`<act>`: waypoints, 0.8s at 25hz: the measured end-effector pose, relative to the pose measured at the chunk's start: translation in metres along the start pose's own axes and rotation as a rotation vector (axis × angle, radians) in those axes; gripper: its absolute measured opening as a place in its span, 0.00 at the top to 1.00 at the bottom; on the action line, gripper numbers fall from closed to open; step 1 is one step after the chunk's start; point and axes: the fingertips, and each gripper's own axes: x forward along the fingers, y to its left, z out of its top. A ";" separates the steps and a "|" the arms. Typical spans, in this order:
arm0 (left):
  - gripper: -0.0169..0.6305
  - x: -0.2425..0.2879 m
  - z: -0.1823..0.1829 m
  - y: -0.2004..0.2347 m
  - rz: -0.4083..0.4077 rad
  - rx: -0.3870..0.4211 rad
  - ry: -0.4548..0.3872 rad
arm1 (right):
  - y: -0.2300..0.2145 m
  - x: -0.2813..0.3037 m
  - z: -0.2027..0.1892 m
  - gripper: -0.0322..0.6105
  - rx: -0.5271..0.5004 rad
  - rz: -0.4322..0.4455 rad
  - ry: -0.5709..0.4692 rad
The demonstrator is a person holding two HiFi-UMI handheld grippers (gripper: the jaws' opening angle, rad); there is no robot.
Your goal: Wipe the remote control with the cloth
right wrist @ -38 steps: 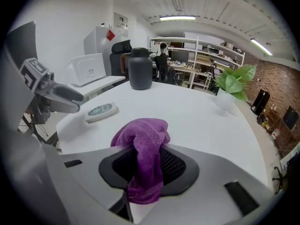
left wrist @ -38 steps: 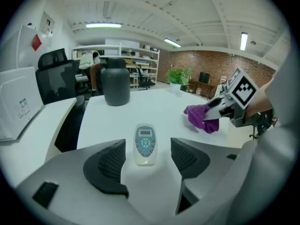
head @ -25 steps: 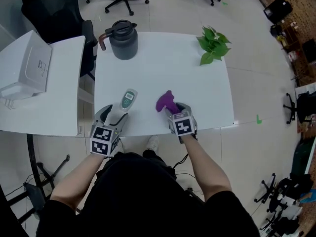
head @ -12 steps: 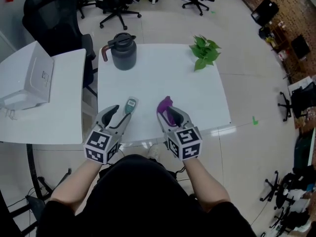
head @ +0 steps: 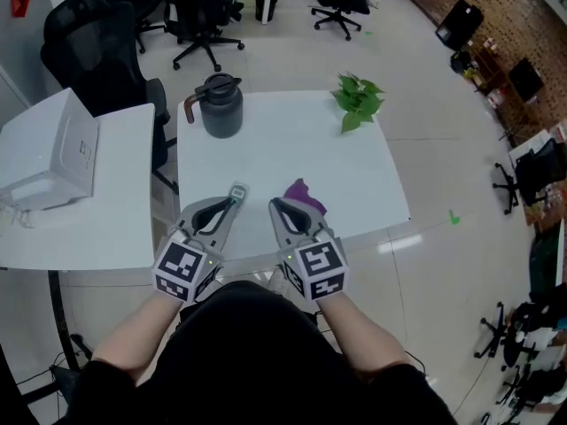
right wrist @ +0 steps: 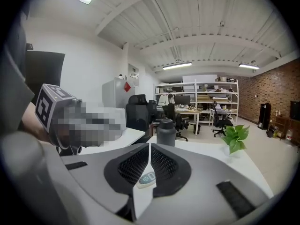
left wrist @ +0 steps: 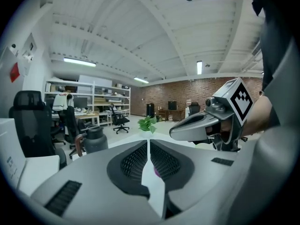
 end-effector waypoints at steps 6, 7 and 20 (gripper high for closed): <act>0.97 -0.003 0.000 -0.008 -0.026 0.025 0.005 | 0.014 -0.003 0.008 0.93 -0.006 0.010 -0.020; 0.97 -0.004 0.000 -0.009 -0.028 0.027 0.004 | 0.017 -0.003 0.010 0.93 -0.004 0.014 -0.023; 0.97 0.002 0.004 -0.014 -0.042 0.031 -0.002 | 0.017 -0.004 0.011 0.93 -0.009 0.015 -0.031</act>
